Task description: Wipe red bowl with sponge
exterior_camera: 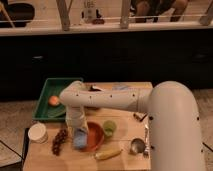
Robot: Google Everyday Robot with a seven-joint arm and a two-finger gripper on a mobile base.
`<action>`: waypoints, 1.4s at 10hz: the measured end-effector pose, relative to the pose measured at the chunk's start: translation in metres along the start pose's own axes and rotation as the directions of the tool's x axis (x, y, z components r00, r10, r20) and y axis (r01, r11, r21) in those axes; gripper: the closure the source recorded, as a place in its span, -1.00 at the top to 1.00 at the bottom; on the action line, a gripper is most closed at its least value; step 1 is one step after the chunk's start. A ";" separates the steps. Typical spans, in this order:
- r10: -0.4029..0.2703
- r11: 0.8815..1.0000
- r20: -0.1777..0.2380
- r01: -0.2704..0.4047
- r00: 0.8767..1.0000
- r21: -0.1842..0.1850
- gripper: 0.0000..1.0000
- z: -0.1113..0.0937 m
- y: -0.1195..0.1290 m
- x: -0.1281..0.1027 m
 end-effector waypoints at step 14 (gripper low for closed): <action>0.158 0.984 -0.090 -0.164 0.983 -0.068 -1.00 -0.021 0.056 0.040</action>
